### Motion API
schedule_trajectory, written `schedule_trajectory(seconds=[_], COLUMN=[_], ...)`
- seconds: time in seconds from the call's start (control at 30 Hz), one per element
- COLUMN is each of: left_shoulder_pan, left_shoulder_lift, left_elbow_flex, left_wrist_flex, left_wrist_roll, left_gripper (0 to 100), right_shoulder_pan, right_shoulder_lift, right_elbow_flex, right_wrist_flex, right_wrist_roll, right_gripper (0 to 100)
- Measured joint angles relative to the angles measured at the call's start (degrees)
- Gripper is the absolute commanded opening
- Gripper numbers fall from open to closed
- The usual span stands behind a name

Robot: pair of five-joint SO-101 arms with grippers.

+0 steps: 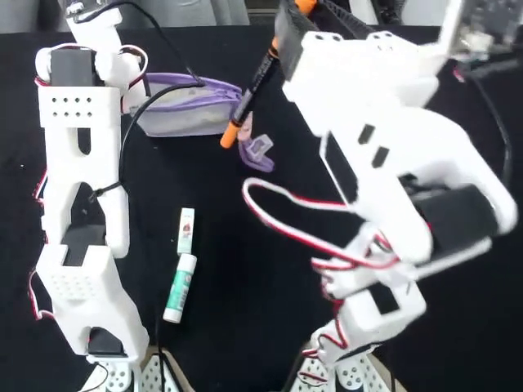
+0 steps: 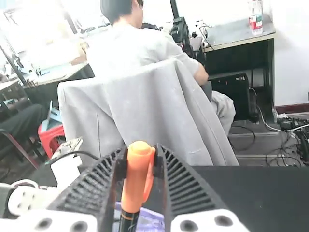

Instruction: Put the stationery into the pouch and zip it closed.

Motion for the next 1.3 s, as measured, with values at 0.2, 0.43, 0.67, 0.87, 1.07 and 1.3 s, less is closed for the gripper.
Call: schedule_trajectory(seconds=[0.2, 0.43, 0.67, 0.87, 1.07, 1.3], left_shoulder_pan=[0.0, 0.0, 0.0, 0.0, 0.0, -0.1], left_shoulder_lift=[0.0, 0.0, 0.0, 0.0, 0.0, 0.0], left_elbow_flex=[0.0, 0.0, 0.0, 0.0, 0.0, 0.0], left_wrist_flex=[0.0, 0.0, 0.0, 0.0, 0.0, 0.0], left_wrist_roll=[0.0, 0.0, 0.0, 0.0, 0.0, 0.0], left_gripper=[3, 3, 3, 3, 3, 3], right_shoulder_pan=[0.0, 0.0, -0.1, -0.1, -0.1, -0.1], right_shoulder_lift=[-12.7, -19.7, -19.7, -19.7, -19.7, -23.0], right_elbow_flex=[14.3, 24.7, 40.1, 52.3, 59.6, 72.3], right_wrist_flex=[0.0, -1.1, -10.5, -21.7, -30.5, -41.1], right_wrist_roll=[0.0, 0.0, 0.0, 0.0, 0.0, 0.1], right_gripper=[1.1, 1.1, 1.1, 1.1, 1.1, 1.1])
